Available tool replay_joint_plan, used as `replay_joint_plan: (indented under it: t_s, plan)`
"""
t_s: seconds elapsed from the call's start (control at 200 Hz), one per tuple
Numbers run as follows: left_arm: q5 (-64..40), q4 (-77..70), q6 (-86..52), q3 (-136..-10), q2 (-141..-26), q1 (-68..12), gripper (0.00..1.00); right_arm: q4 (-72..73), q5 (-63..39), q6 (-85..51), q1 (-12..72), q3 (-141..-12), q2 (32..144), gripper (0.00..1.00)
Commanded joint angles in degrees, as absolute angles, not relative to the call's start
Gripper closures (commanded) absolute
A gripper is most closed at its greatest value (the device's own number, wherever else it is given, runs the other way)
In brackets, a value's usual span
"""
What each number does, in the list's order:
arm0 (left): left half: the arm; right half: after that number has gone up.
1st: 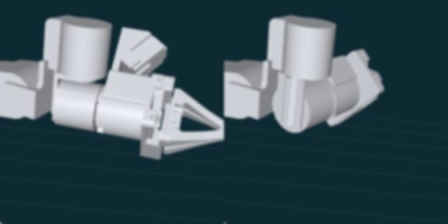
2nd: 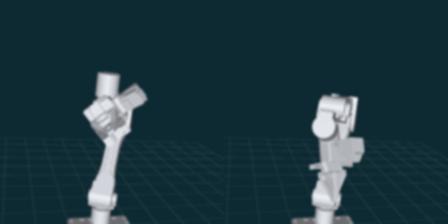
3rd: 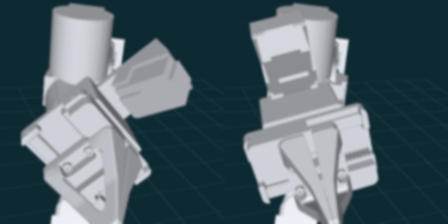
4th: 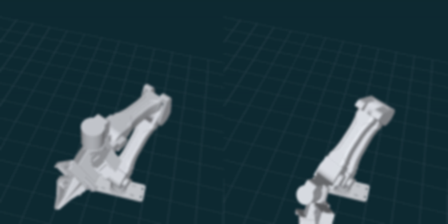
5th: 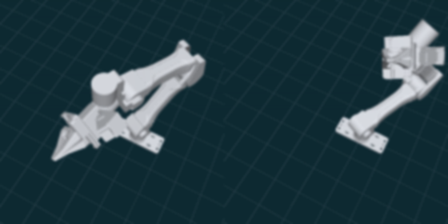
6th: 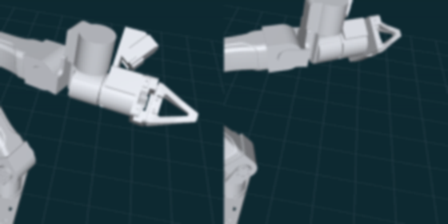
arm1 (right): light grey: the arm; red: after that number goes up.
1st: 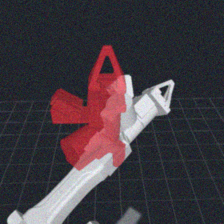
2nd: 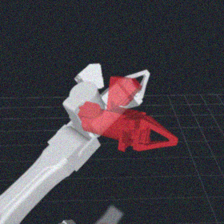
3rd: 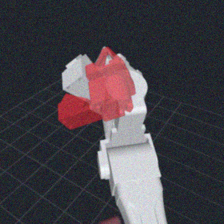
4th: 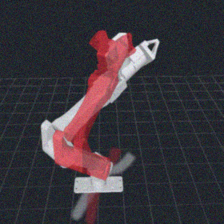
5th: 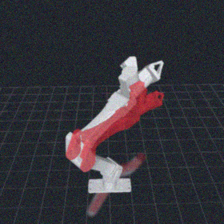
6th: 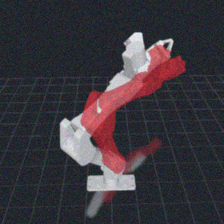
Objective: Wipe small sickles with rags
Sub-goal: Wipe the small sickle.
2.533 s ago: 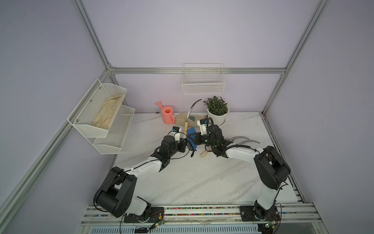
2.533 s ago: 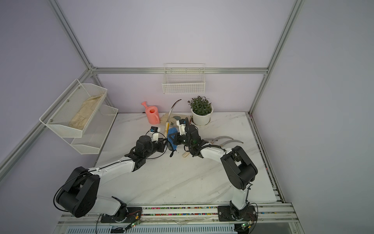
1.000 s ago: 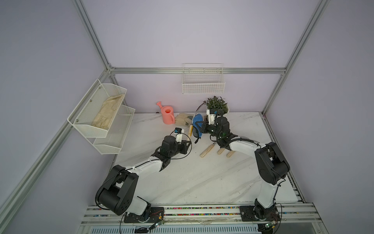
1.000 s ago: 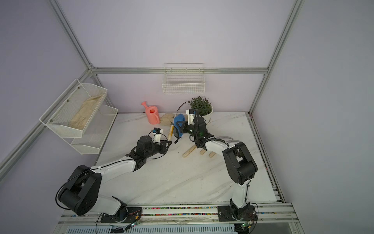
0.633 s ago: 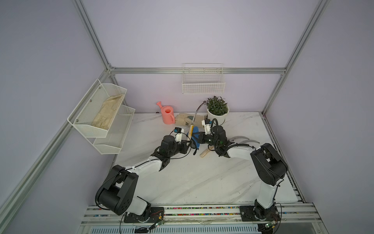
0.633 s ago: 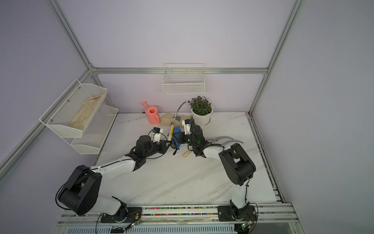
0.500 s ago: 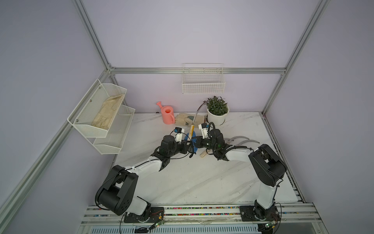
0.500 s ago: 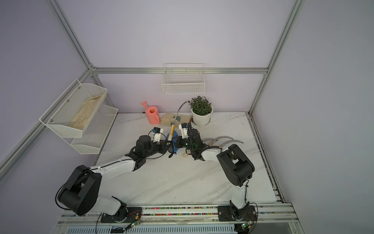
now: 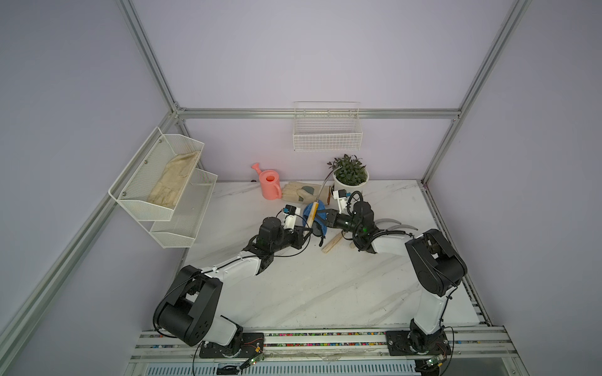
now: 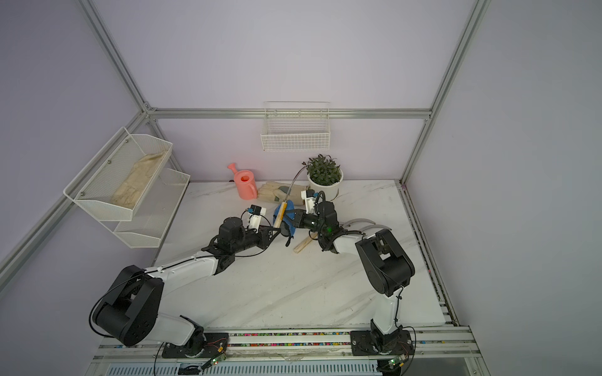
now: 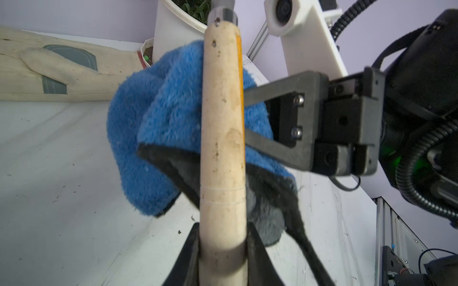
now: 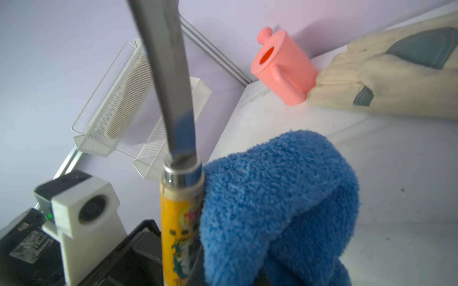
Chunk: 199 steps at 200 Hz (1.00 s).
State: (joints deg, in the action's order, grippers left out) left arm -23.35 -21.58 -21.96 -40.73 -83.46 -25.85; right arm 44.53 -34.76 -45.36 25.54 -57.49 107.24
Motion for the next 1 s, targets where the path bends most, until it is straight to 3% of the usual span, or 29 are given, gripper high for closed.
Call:
replay_joint_plan:
  t_s: [0.0,0.625,0.99]
  plan:
    - [-24.8,-22.5,-19.7,-42.2,-83.1,-25.8,1.00,51.5,-38.1,-48.8,24.1,-59.8,105.0,1.00]
    - [-19.4,-16.4,-14.8,-46.7,-87.4,-27.5,1.00,55.3,-45.2,-58.6,17.4,-70.7,106.7,1.00]
    - [-18.2,-15.6,-14.0,-47.4,-87.9,-27.9,1.00,55.2,-45.6,-61.1,11.9,-69.8,97.9,1.00]
